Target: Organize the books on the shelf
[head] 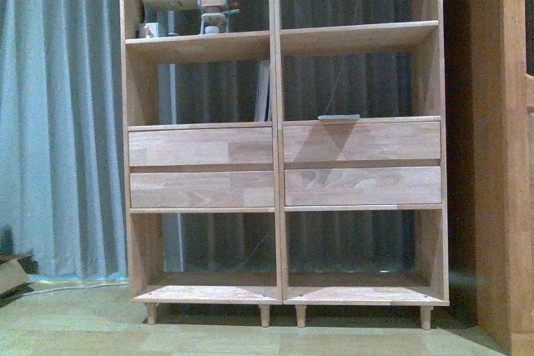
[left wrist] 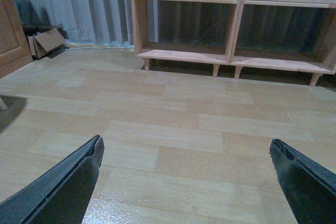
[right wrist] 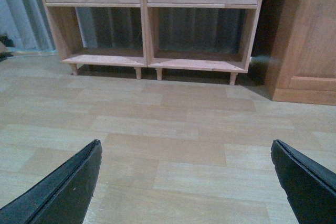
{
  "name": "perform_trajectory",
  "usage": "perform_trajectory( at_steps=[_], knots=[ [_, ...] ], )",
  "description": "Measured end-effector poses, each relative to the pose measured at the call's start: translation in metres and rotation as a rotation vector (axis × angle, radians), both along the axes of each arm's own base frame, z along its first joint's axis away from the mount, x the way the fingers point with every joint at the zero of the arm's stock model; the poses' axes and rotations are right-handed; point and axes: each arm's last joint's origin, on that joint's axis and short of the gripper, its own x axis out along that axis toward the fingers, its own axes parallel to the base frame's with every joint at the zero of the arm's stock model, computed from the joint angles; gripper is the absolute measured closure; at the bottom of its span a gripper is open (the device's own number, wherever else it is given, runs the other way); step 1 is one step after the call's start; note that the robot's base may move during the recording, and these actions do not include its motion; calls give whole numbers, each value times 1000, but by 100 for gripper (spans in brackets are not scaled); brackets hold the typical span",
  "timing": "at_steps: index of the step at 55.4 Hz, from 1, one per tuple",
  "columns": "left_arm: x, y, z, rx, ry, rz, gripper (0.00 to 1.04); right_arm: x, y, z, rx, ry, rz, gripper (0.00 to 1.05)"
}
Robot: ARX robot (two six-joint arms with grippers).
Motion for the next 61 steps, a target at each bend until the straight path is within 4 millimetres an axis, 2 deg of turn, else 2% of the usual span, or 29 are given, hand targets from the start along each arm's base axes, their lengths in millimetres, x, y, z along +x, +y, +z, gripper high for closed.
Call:
perform_trajectory(
  at_steps=[61],
  knots=[
    [0, 0, 0, 0, 0, 0, 7, 0, 0, 0, 0, 0, 0, 7]
  ],
)
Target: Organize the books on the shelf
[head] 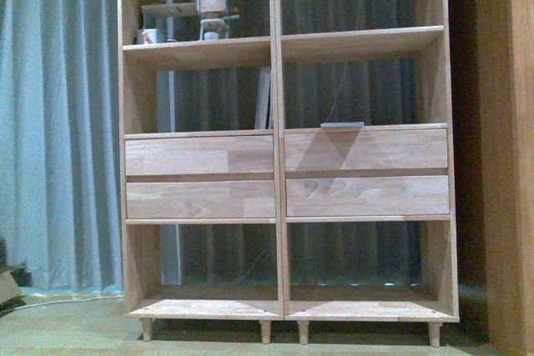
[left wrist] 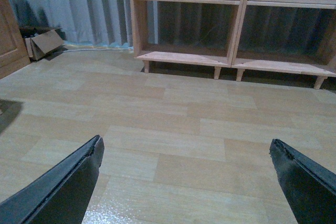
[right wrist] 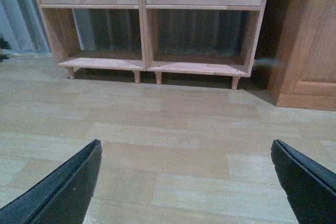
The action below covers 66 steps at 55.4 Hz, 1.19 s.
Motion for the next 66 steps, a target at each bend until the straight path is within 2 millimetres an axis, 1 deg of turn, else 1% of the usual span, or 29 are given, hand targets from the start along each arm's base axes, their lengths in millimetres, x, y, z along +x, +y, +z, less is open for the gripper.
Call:
perform_trajectory(
  at_steps=[66],
  knots=[
    [0, 0, 0, 0, -1, 0, 7, 0, 0, 0, 0, 0, 0, 7]
  ],
)
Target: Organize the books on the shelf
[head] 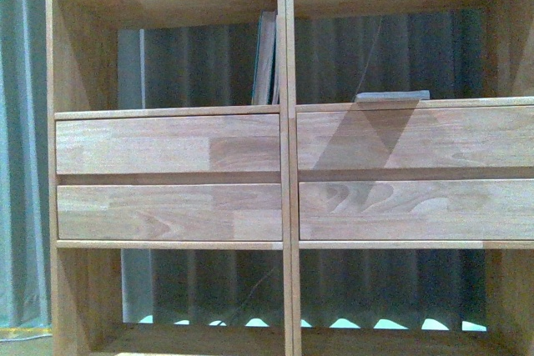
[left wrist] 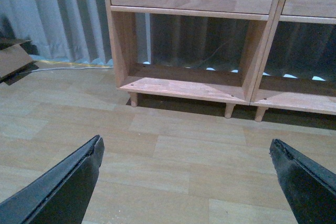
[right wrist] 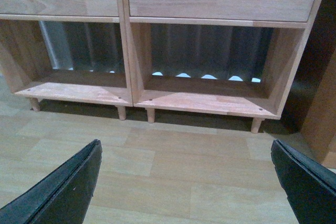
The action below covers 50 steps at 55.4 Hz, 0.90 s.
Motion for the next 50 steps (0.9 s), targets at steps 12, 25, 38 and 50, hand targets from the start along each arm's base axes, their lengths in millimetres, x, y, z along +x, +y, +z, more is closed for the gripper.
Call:
perform_trajectory(
  at_steps=[12, 25, 38, 50],
  knots=[
    [0, 0, 0, 0, 0, 0, 7, 0, 0, 0, 0, 0, 1, 7],
    [0, 0, 0, 0, 0, 0, 7, 0, 0, 0, 0, 0, 1, 7],
    [0, 0, 0, 0, 0, 0, 7, 0, 0, 0, 0, 0, 1, 7],
    [0, 0, 0, 0, 0, 0, 7, 0, 0, 0, 0, 0, 0, 7]
  ],
)
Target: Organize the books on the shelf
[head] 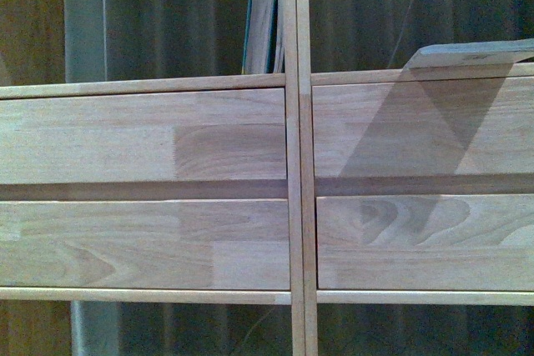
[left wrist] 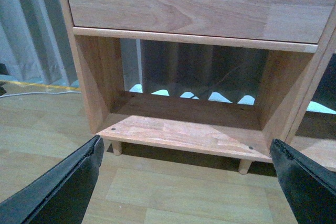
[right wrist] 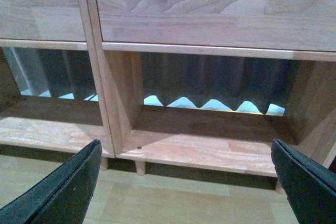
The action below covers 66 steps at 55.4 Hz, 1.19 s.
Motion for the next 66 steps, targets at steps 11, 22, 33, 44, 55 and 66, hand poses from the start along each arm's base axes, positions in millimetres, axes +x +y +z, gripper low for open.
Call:
perform_trajectory(
  at_steps=[11, 22, 33, 44, 55, 66],
  knots=[
    [0, 0, 0, 0, 0, 0, 7, 0, 0, 0, 0, 1, 0, 7],
    [0, 0, 0, 0, 0, 0, 7, 0, 0, 0, 0, 0, 1, 7],
    [0, 0, 0, 0, 0, -1, 7, 0, 0, 0, 0, 0, 0, 7],
    [0, 0, 0, 0, 0, -1, 7, 0, 0, 0, 0, 0, 0, 7],
    [0, 0, 0, 0, 0, 0, 7, 0, 0, 0, 0, 0, 0, 7],
    [0, 0, 0, 0, 0, 0, 7, 0, 0, 0, 0, 0, 0, 7]
  ],
)
